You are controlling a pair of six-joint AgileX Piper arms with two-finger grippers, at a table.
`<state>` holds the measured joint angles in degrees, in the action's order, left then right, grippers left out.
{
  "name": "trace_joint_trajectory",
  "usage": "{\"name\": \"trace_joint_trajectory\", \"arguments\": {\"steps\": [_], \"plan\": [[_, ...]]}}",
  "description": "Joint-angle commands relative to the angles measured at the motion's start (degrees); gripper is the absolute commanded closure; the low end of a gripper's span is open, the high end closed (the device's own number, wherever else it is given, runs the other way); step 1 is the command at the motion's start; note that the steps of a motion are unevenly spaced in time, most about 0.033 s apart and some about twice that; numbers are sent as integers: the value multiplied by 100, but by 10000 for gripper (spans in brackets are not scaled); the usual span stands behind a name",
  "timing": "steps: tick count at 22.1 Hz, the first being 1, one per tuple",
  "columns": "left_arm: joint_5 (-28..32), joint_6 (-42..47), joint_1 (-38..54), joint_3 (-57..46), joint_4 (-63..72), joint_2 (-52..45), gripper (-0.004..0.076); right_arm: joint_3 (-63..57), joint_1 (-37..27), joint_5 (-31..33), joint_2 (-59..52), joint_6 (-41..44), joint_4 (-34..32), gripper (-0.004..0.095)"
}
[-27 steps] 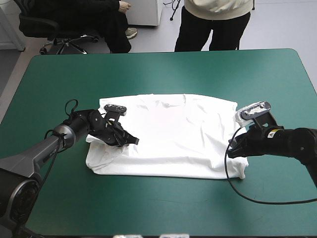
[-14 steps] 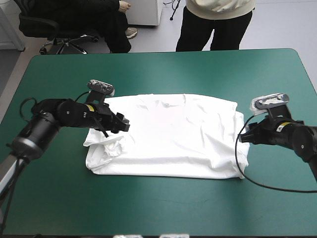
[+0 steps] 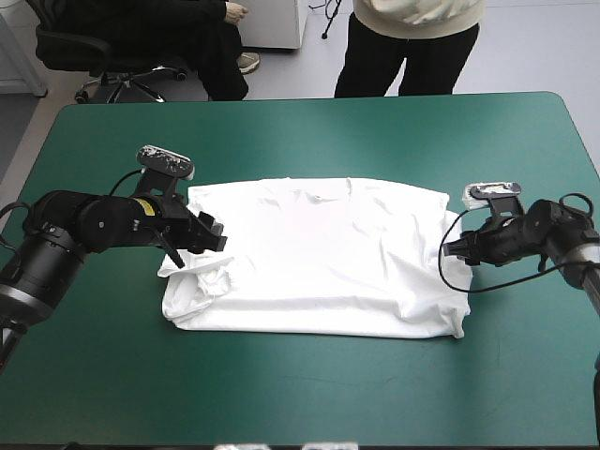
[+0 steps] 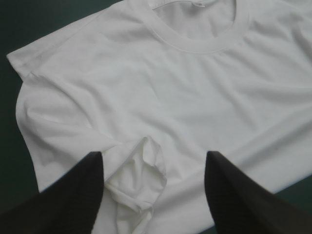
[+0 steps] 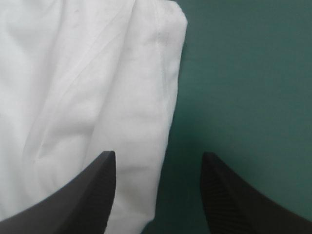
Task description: Fold the cloth
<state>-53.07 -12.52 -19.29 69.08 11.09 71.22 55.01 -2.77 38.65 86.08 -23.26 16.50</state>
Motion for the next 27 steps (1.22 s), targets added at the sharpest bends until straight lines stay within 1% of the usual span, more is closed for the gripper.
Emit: {"name": "trace_joint_trajectory", "arguments": {"steps": [1, 2, 4, 5, 6, 8, 12, 13, 15, 16, 18, 21, 23, 27], "plan": [[215, 63, -24, 145, 40, -133, 281, 410, -44, -139, 385, -106, 221, 412], [215, 77, -24, 145, 40, -133, 281, 452, -44, -62, 484, -106, 268, 432], [215, 87, -24, 145, 40, -133, 281, 508, -44, 140, 612, -181, 368, 613], [215, 87, -24, 145, 40, -133, 281, 508, -44, 223, 612, -392, 448, 802], [215, 87, -24, 145, 40, -133, 281, 508, -44, 249, 599, -518, 513, 908], [215, 87, -24, 145, 35, -133, 281, 520, -44, 214, 565, -599, 643, 916], [215, 245, -24, 145, -384, -133, 286, 531, -44, -379, 23, -526, 622, 915], [215, 339, -24, 145, -482, -133, 290, 590, -44, -358, -132, -526, 622, 915], [215, 380, -24, 145, -531, -133, 291, 807, -16, 101, -248, -580, 696, 915], [215, 380, -24, 145, -531, -133, 291, 922, 104, 361, -248, -580, 696, 915], [215, 380, -24, 145, -531, -133, 291, 951, 344, 435, -225, -580, 696, 915], [169, 380, -24, 145, -531, -133, 291, 951, 902, 419, -115, -513, 696, 914], [62, 380, -24, 145, -572, -133, 291, 961, 1417, 296, 79, -376, 686, 914], [-199, 388, -24, 145, -676, -133, 291, 961, 1875, 199, 554, -212, 614, 915]]}}
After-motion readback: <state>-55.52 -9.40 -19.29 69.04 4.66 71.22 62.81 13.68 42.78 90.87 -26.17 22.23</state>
